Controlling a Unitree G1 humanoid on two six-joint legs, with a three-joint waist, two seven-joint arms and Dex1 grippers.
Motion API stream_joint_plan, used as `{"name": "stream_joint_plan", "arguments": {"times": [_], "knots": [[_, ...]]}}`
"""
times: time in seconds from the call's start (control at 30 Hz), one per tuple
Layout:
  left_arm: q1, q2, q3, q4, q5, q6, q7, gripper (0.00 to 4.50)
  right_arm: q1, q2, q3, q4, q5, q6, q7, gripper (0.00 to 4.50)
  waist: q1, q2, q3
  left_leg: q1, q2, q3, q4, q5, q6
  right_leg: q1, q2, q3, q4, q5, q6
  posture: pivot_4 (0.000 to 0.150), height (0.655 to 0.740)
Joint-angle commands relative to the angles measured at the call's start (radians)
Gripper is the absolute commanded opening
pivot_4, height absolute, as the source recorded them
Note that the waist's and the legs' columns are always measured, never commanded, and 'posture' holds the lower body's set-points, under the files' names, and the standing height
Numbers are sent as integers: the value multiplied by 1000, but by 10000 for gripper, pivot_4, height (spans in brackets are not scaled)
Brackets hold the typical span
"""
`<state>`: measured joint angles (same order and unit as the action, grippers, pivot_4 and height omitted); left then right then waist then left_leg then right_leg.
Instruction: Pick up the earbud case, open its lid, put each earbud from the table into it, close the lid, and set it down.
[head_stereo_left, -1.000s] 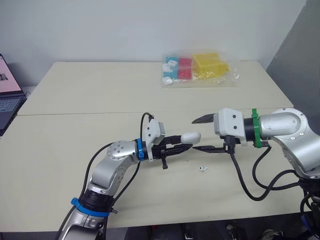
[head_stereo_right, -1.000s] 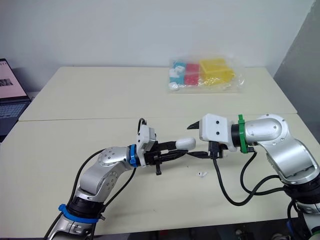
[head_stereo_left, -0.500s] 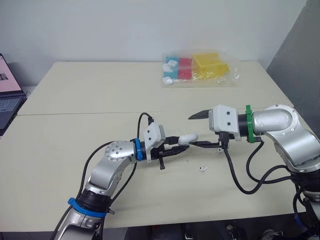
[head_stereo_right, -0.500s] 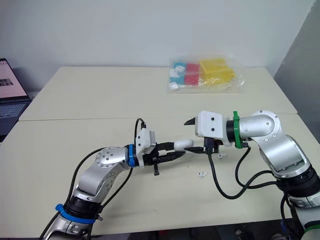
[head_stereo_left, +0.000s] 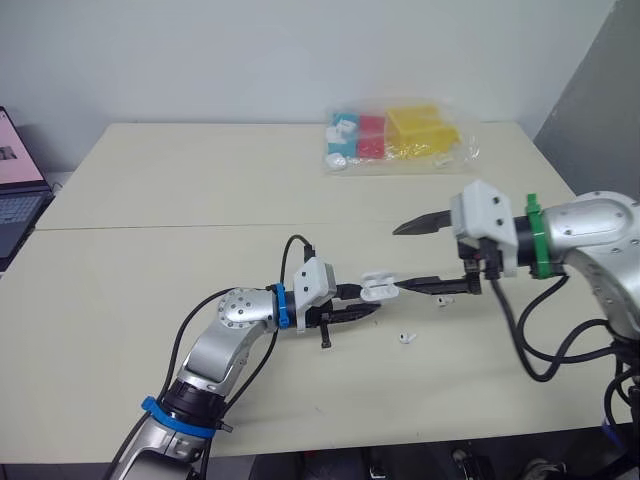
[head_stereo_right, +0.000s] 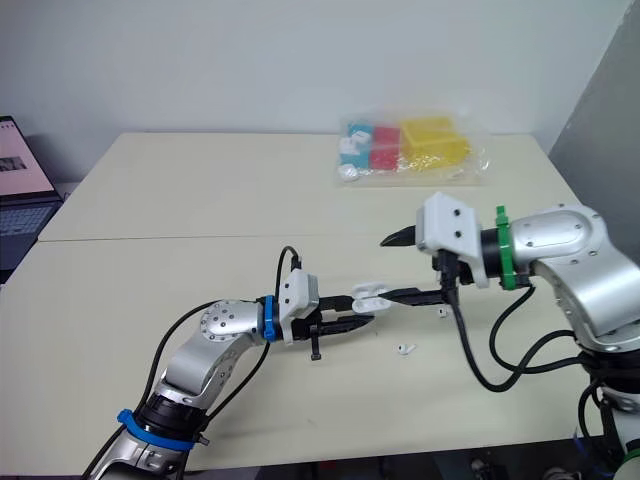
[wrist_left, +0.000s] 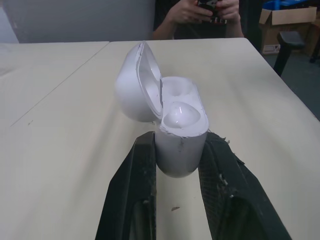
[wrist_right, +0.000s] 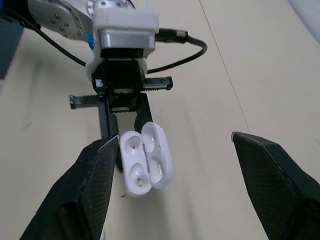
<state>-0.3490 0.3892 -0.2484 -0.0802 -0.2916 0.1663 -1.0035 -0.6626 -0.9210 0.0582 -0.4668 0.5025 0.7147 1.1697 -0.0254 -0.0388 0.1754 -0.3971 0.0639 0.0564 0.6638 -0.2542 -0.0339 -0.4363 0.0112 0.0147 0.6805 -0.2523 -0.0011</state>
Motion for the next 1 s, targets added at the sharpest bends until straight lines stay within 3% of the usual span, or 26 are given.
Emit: {"name": "stream_joint_plan", "arguments": {"times": [0.03, 0.13, 0.3, 0.63, 1.0], "knots": [[5, 14, 59, -1, -1, -28, 33, 7853, 84, -98, -108, -11, 32, 60, 5, 37632, 1, 0, 0, 0, 0, 0, 0, 0, 0, 0, 0, 0, 0, 0, 0, 1500, 7400], [21, 40, 78, -13, 2, -38, 33, 7853, 161, -162, -90, -6, -21, 77, -40, 37632, 0, 0, 0, 0, 0, 0, 0, 0, 0, 0, 0, 0, 0, 0, 0, 1500, 7400], [57, 78, 106, -70, -6, -22, 46, 7853, 207, -205, 79, 63, -211, -23, -70, 37632, -6, 0, 0, 2, 0, 0, -1, 0, 0, 0, 0, 1, 1, 0, 0, 1500, 7400], [89, 87, 88, -112, 19, -34, 73, 7853, -21, -77, 428, 321, -479, -45, 36, 37632, -6, 1, 0, 2, 1, 1, -1, 0, 0, -1, 0, 2, 1, 0, 0, 1500, 7400], [106, 78, 78, -117, 34, -41, 87, 7853, -62, 2, 471, 453, -552, -93, 109, 37632, -3, 1, 0, 0, 0, 1, -1, 0, 0, -2, 0, 1, 0, 0, -1, 1500, 7400]]}}
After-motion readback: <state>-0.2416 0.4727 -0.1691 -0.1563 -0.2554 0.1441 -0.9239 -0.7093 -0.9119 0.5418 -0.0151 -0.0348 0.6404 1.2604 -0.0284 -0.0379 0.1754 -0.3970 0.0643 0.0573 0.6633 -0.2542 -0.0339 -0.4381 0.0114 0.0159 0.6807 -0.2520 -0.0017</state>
